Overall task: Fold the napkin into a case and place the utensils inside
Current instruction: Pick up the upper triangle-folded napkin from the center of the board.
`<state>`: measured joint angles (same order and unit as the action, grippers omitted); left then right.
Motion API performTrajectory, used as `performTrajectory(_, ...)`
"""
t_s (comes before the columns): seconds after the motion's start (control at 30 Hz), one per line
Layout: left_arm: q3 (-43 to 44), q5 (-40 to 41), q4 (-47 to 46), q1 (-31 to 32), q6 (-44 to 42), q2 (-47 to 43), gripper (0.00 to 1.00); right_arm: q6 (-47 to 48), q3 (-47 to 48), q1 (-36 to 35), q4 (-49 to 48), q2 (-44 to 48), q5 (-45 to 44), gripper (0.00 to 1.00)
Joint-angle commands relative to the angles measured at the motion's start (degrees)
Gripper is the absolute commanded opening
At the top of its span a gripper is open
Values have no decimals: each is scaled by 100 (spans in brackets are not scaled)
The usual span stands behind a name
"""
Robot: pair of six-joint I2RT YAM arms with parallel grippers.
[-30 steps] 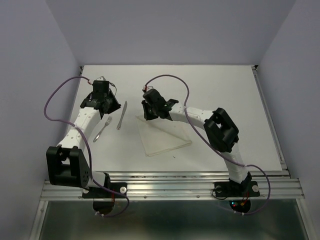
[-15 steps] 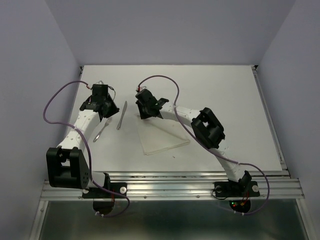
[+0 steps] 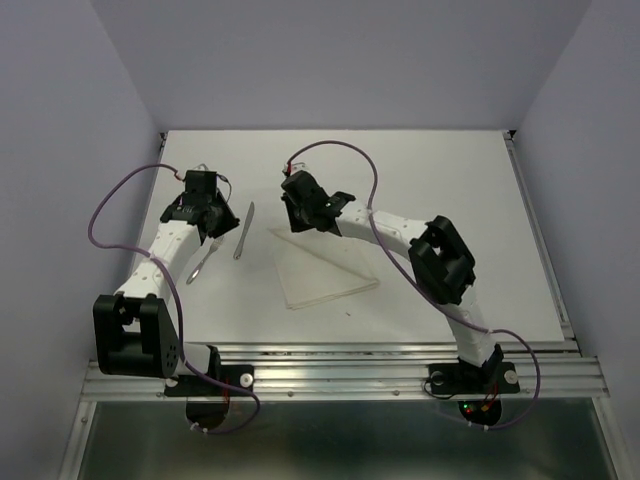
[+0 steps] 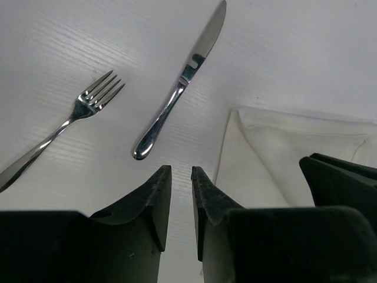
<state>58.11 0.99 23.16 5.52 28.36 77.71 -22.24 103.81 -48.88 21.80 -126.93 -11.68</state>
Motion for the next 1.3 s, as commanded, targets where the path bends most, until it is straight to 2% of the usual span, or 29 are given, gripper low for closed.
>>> performTrajectory(0.0, -45, -55, -127, -16, -15, -107, 32, 18, -281, -25, -440, 599, -352, 22)
performTrajectory(0.17, -54, -73, -162, -16, -6, -72, 32, -228, -905, -25, -659, 494, -115, 22)
performTrajectory(0.43, -89, -73, -171, -16, -15, -90, 32, -237, -1038, -25, -677, 336, 17, 20)
performTrajectory(0.7, -45, -258, -206, -16, -23, -37, 32, -105, -1284, -25, -686, 1205, -352, 22)
performTrajectory(0.97, -36, -310, -250, -16, -41, 60, 32, -298, -2635, -25, -783, 1830, -467, 22)
performTrajectory(1.13, -28, -354, -277, -16, -85, 86, 33, -509, -3190, -25, -888, 1725, -519, 22)
performTrajectory(1.27, -1, -416, -285, -16, -102, 121, 33, -518, -3271, -25, -906, 1654, -475, 21)
